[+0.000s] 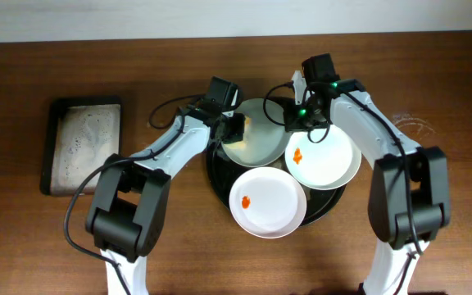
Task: Clean dirty plates on tray and stack at the side
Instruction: 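Scrub the held grey plate with the sponge in the left gripper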
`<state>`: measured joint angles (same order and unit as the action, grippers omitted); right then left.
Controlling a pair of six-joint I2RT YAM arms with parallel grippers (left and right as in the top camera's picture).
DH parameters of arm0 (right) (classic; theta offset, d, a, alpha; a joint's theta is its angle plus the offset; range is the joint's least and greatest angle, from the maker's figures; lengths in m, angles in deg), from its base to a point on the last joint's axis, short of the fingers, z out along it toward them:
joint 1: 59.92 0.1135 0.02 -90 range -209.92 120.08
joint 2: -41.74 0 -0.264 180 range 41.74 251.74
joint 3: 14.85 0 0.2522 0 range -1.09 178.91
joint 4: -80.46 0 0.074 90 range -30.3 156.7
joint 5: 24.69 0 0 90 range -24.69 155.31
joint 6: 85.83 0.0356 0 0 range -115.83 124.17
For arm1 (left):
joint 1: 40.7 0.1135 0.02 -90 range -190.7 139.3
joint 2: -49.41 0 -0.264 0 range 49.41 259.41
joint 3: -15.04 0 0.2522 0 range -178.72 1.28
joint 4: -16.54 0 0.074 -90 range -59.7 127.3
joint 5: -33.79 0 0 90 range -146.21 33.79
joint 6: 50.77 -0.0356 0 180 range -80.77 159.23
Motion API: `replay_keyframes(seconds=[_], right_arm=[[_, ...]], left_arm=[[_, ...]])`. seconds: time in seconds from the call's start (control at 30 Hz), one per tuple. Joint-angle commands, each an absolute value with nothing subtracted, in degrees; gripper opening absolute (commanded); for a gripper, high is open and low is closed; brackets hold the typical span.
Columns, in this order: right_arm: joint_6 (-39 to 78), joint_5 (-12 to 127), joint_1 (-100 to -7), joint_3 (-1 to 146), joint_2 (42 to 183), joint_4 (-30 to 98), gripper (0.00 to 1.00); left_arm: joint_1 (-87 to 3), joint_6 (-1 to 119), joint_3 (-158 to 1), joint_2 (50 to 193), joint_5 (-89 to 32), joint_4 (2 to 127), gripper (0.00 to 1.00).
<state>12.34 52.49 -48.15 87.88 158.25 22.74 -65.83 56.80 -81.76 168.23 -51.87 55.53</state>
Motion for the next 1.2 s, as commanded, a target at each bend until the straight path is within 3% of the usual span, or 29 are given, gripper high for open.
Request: replay_keyframes(seconds=[0.0,0.1,0.17,0.2,0.27,0.43,0.63,1.0,1.17], right_arm=[[13.45,57.59,-47.89,87.75,153.57,20.75,0.04],[13.41,57.63,-47.89,87.75,152.83,19.00,0.04],[13.39,57.69,-47.89,87.75,152.83,18.45,0.04],[13.41,57.67,-47.89,87.75,152.83,18.43,0.04],[13.41,57.65,-47.89,87.75,152.83,18.43,0.04],[13.39,57.65,-47.89,87.75,152.83,18.45,0.04],[12.53,57.69,-47.89,87.75,152.76,17.67,0.04],[10.35,69.26,-47.89,87.75,146.88,16.07,0.04],[8.64,74.55,-47.78,87.75,144.65,15.57,0.04]], left_arm=[[-66.87,54.98,-81.72,169.48,-51.59,55.10,0.00],[-67.60,54.83,-81.70,169.96,-59.09,56.43,0.00],[-67.60,54.83,-81.94,169.94,-48.71,54.20,0.00],[-67.60,55.13,-82.37,169.94,-37.45,50.85,0.00],[-67.66,57.87,-82.37,169.96,-31.37,48.08,0.00],[-67.70,57.63,-82.35,172.23,-35.50,49.98,0.00],[-66.87,65.04,-82.35,173.81,-52.64,56.63,0.00],[-65.54,62.61,-92.25,169.96,-47.46,65.19,0.00],[-64.54,60.14,-92.19,168.10,-54.19,69.46,0.00]])
